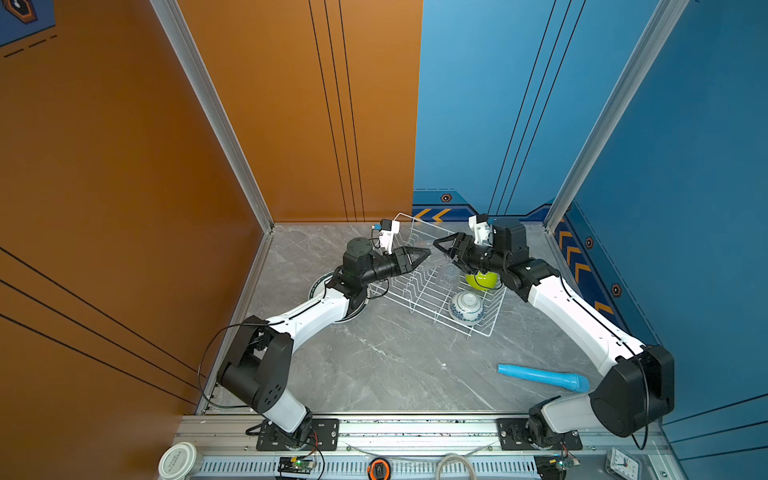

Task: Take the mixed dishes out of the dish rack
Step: 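Close the left gripper on the clear glass while the right gripper opens, then carry the glass with the left gripper beside the plate stack while right gripper re-enters rack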

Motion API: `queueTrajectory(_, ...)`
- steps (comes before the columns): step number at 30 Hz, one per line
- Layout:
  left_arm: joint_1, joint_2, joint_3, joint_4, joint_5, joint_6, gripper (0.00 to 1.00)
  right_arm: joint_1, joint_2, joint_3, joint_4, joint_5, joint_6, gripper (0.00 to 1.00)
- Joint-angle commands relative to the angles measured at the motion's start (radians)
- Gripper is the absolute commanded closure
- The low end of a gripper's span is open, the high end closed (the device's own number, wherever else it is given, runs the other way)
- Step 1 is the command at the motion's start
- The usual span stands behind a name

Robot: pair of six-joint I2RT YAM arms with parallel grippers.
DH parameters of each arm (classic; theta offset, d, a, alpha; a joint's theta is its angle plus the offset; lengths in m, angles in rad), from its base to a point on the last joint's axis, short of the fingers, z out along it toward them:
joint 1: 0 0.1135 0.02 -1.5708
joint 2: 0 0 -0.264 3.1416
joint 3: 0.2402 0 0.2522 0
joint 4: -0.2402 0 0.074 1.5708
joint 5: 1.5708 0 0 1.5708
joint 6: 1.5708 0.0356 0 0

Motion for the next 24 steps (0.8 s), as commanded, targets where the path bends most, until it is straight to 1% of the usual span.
queueTrajectory(1, -0.03, 0.007, 0.039, 0.048, 0.044, 0.022, 0.59, 0.053, 0.017, 0.034, 0.017, -0.076, -0.01, 0.65)
queueTrajectory(3, -0.035, 0.007, 0.046, 0.048, 0.054, 0.029, 0.6, 0.058, 0.025, 0.041, 0.016, -0.082, -0.01, 0.65)
queueTrajectory(7, -0.038, 0.006, 0.051, 0.048, 0.063, 0.028, 0.7, 0.062, 0.028, 0.042, 0.016, -0.08, -0.013, 0.65)
queueTrajectory(9, -0.037, 0.001, 0.049, 0.048, 0.063, 0.029, 0.84, 0.06, 0.029, 0.04, 0.015, -0.077, -0.013, 0.64)
queueTrajectory(10, -0.036, -0.002, 0.045, 0.048, 0.061, 0.029, 0.93, 0.06, 0.029, 0.037, 0.015, -0.076, -0.012, 0.64)
queueTrajectory(11, -0.035, -0.005, 0.041, 0.048, 0.055, 0.029, 0.95, 0.058, 0.029, 0.035, 0.016, -0.072, -0.013, 0.64)
queueTrajectory(14, -0.029, -0.016, 0.029, 0.048, 0.043, 0.027, 0.96, 0.056, 0.027, 0.023, 0.017, -0.067, -0.007, 0.64)
queueTrajectory(16, -0.023, -0.026, 0.018, 0.048, 0.028, 0.023, 0.99, 0.054, 0.024, 0.016, 0.017, -0.066, -0.006, 0.62)
queueTrajectory(17, -0.021, -0.03, 0.013, 0.048, 0.022, 0.02, 1.0, 0.054, 0.021, 0.014, 0.018, -0.065, -0.006, 0.6)
queueTrajectory(19, -0.014, -0.036, 0.007, 0.044, 0.013, 0.016, 1.0, 0.054, 0.014, 0.01, 0.017, -0.06, -0.006, 0.54)
queueTrajectory(21, -0.006, -0.037, 0.006, 0.018, -0.002, 0.016, 1.0, 0.052, 0.006, 0.007, 0.017, -0.055, -0.005, 0.5)
queueTrajectory(24, 0.002, -0.042, 0.004, -0.026, -0.019, 0.024, 1.0, 0.048, -0.003, 0.0, 0.017, -0.049, -0.005, 0.36)
